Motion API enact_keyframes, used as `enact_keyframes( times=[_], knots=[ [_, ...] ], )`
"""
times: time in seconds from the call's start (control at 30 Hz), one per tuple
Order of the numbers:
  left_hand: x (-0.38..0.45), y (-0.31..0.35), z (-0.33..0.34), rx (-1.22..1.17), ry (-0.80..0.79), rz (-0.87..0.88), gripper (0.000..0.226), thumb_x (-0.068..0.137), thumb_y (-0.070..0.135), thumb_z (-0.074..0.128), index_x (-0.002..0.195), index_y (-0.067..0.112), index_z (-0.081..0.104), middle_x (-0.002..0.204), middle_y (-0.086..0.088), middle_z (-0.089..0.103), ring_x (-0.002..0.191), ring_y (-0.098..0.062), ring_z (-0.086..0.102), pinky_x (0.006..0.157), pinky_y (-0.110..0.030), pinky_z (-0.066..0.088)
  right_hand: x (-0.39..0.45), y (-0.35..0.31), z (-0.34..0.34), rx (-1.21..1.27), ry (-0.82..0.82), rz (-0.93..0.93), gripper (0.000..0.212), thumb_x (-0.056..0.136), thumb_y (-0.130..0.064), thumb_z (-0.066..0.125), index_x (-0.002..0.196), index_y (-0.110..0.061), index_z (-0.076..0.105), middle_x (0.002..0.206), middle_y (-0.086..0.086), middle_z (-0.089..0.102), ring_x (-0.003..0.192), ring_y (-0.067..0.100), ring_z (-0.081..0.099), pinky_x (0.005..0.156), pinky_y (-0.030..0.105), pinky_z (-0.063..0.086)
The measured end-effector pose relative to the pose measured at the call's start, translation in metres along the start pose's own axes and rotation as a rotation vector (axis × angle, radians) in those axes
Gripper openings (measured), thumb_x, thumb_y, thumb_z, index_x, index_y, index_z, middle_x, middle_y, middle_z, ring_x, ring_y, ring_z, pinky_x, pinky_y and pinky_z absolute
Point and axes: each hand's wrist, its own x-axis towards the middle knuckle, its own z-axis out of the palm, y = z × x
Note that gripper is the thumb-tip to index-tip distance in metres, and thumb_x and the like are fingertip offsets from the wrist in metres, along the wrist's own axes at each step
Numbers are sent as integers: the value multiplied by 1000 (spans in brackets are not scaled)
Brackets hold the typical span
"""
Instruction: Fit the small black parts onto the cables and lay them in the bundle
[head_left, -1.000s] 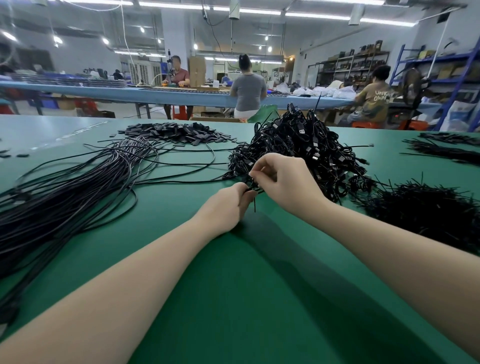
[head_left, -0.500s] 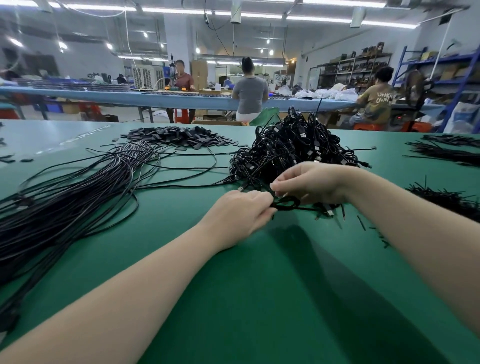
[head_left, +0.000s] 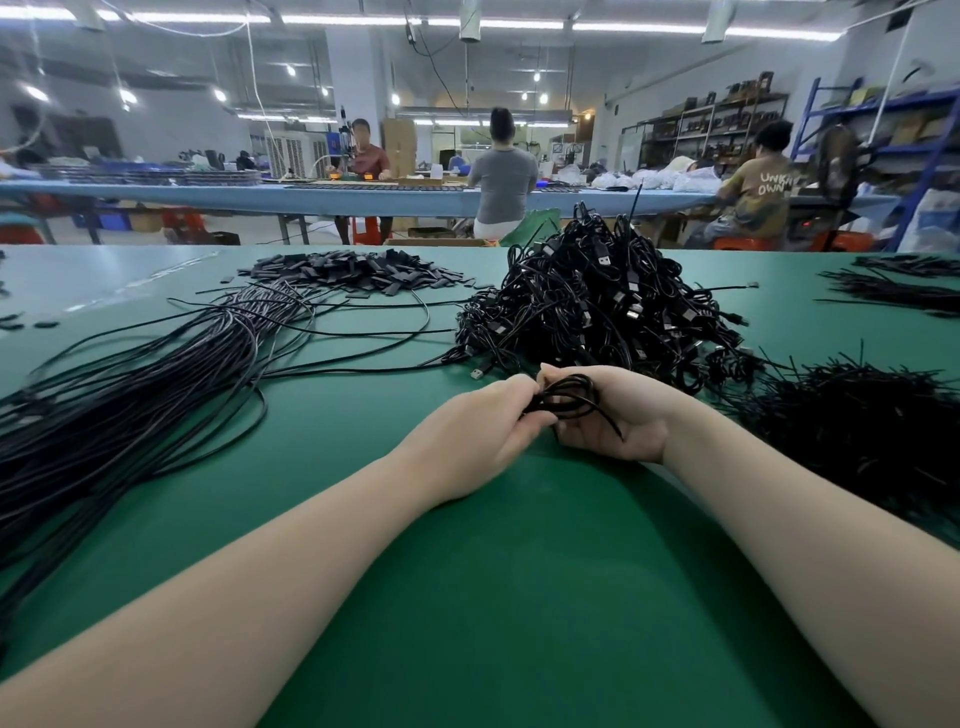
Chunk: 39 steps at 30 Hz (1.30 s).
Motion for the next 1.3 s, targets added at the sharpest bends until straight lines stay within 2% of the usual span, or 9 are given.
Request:
enact_keyframes(
  times=[0.17, 0.3, 0.37, 0.47, 0.53, 0.7, 0.87, 1.07, 1.3],
  knots=[
    [-2, -1, 0, -3, 90, 35, 31, 101, 38, 35, 95, 10, 47, 82, -3, 53, 76, -28, 54, 69, -45, 42, 1, 1, -1, 84, -1, -27, 11, 75, -23, 62, 76, -12, 63, 70, 1, 65, 59, 11, 64, 54, 21, 52],
    [-1, -1, 3, -201, 286, -24, 30, 99, 39, 36, 90, 13, 49, 69, 9, 50, 64, -9, 48, 60, -30, 38, -3, 1, 4, 101, -22, -69, 11, 71, -19, 62, 76, -11, 67, 59, -3, 62, 62, 12, 68, 56, 19, 54],
    [0, -3, 4, -301, 359, -75, 23, 101, 33, 39, 90, 16, 50, 67, 11, 49, 63, -4, 47, 57, -24, 34, 0, 4, 12, 104, 31, -98, 11, 77, -21, 62, 82, -12, 63, 58, -5, 62, 62, 10, 68, 57, 19, 54],
    [5, -9, 5, -439, 422, -189, 15, 102, 24, 42, 103, 13, 52, 76, 13, 52, 69, 0, 49, 67, -24, 35, 9, 11, 26, 159, 145, -188, 9, 92, -18, 57, 86, -13, 59, 63, -5, 67, 58, 10, 68, 54, 18, 54],
    [7, -13, 5, -511, 415, -236, 15, 102, 23, 41, 106, 12, 51, 75, 13, 50, 67, -3, 47, 69, -29, 37, 13, 14, 32, 168, 188, -241, 7, 94, -18, 57, 89, -13, 58, 64, -5, 68, 57, 10, 67, 53, 18, 53],
    [9, -17, 6, -603, 390, -266, 15, 103, 23, 40, 94, 16, 50, 70, 10, 45, 68, -14, 42, 73, -44, 43, 10, 17, 30, 123, 162, -287, 6, 93, -18, 60, 90, -13, 58, 74, 2, 72, 61, 14, 68, 60, 22, 55],
    [10, -21, 7, -599, 374, -274, 20, 102, 27, 41, 85, 24, 50, 68, 11, 45, 64, -11, 42, 68, -35, 40, 9, 18, 31, 7, 123, -285, 15, 88, -24, 65, 95, -11, 67, 77, 1, 70, 64, 11, 67, 61, 20, 54],
    [11, -23, 9, -726, 338, -292, 22, 102, 26, 41, 86, 15, 51, 64, 9, 40, 60, -11, 36, 63, -37, 34, 8, 18, 31, 20, 135, -283, 13, 86, -18, 67, 95, -9, 68, 75, 1, 71, 62, 11, 66, 60, 21, 54],
    [11, -22, 9, -732, 327, -266, 24, 103, 24, 40, 80, 20, 48, 64, 5, 39, 59, -11, 35, 61, -35, 34, 6, 16, 31, 41, 155, -251, 7, 84, -14, 68, 89, -9, 68, 72, 1, 71, 61, 11, 66, 58, 21, 53]
  ],
)
